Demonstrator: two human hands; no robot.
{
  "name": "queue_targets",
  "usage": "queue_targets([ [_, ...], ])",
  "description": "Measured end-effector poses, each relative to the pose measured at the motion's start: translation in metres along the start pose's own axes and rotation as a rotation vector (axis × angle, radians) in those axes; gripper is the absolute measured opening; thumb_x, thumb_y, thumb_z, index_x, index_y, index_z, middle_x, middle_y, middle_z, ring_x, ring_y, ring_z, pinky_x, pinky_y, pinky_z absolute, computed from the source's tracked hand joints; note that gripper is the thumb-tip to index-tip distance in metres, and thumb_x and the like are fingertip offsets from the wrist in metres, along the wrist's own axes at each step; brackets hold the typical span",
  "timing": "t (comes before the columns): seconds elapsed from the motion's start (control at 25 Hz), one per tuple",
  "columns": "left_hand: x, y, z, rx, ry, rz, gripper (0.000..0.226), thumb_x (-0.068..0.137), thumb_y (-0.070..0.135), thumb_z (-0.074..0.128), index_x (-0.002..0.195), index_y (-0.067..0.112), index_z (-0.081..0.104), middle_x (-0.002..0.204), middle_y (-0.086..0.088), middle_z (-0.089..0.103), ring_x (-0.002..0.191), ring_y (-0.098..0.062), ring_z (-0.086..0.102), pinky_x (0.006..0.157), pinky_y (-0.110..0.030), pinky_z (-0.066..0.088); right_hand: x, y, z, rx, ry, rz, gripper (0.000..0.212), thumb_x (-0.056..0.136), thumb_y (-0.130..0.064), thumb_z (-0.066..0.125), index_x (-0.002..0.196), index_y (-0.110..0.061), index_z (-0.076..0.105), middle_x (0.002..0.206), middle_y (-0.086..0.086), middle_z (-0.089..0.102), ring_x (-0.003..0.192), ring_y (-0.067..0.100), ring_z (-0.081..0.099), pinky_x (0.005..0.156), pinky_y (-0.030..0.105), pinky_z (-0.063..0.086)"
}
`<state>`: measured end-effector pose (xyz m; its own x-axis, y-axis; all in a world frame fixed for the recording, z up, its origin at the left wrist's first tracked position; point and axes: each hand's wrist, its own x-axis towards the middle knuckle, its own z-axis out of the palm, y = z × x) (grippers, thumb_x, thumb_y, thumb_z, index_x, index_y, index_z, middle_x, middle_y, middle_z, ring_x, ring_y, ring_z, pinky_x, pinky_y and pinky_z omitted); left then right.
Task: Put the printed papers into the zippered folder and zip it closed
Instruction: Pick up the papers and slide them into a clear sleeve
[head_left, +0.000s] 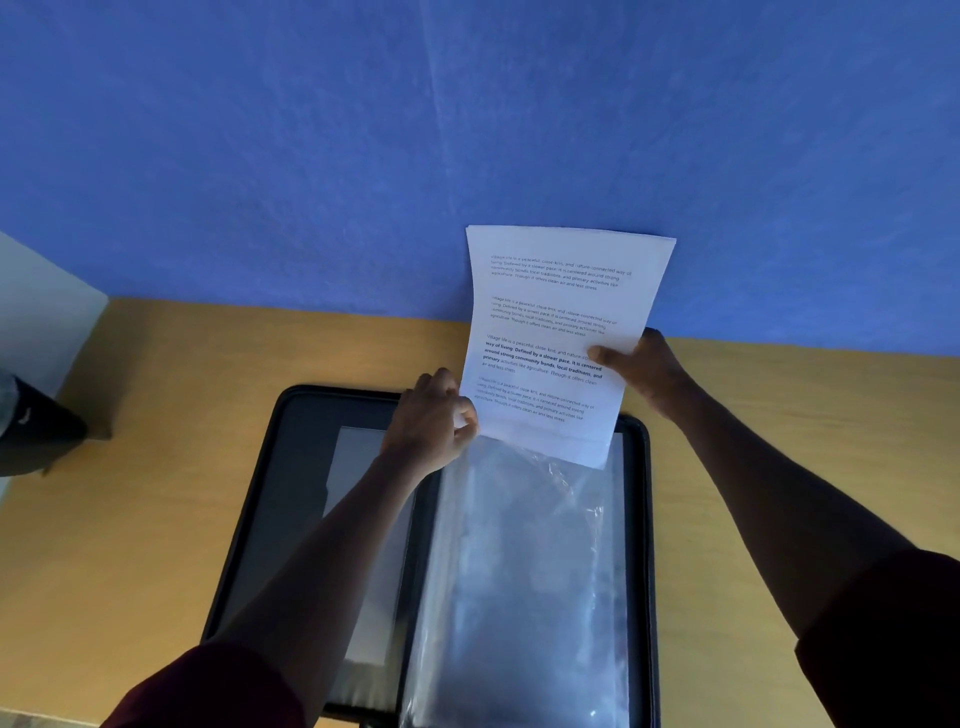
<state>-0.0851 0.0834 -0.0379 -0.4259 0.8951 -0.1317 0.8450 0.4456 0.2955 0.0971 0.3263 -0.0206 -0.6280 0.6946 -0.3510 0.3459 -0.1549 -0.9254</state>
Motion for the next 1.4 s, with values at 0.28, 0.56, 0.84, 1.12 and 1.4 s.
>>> queue_targets([
  [0.28,0.01,0.011,-0.004,0.008,-0.118,0.041,0.003,0.084,0.03,0.071,0.087,0.028,0.073,0.089,0.004,0.053,0.09,-0.019,0.054,0.074,-0.031,0.041,-0.011,0.02,0.002,0.091,0.064,0.014,0.028,0.086,-0.002,0.071,0.114,-0.007,0.065,0.105,0.005,0.072,0.091,0.018,0.07,0.086,0.037,0.057],
  [0.56,0.014,0.009,-0.009,-0.09,-0.149,0.025,0.002,0.083,0.025,0.075,0.081,0.026,0.073,0.092,0.006,0.061,0.087,-0.015,0.059,0.076,-0.032,0.043,0.001,0.011,0.001,0.053,-0.073,-0.002,0.037,0.087,0.0,0.069,0.122,-0.005,0.061,0.115,0.004,0.071,0.101,0.016,0.07,0.087,0.033,0.057],
  [0.84,0.014,0.01,-0.014,-0.156,-0.161,0.002,0.005,0.08,0.023,0.079,0.08,0.024,0.074,0.09,0.009,0.062,0.086,-0.011,0.064,0.079,-0.031,0.047,0.006,0.012,0.011,-0.028,-0.167,0.02,0.03,0.087,-0.002,0.07,0.115,-0.011,0.064,0.109,0.002,0.071,0.099,0.017,0.068,0.094,0.039,0.053],
  [1.12,0.012,0.006,-0.015,-0.205,-0.141,-0.005,0.005,0.081,0.021,0.078,0.08,0.021,0.074,0.092,0.007,0.066,0.086,-0.012,0.065,0.082,-0.033,0.049,0.006,0.015,0.014,0.124,-0.154,0.072,0.027,0.087,0.0,0.068,0.111,-0.012,0.066,0.11,0.005,0.072,0.098,0.022,0.07,0.089,0.042,0.056],
  [1.4,0.012,0.007,-0.013,-0.186,-0.162,-0.034,0.001,0.083,0.021,0.075,0.083,0.021,0.074,0.091,0.006,0.067,0.085,-0.014,0.065,0.08,-0.031,0.048,-0.01,0.03,0.015,-0.01,-0.212,0.161,0.043,0.082,-0.011,0.078,0.123,-0.013,0.065,0.115,0.005,0.073,0.107,0.024,0.069,0.089,0.047,0.056],
])
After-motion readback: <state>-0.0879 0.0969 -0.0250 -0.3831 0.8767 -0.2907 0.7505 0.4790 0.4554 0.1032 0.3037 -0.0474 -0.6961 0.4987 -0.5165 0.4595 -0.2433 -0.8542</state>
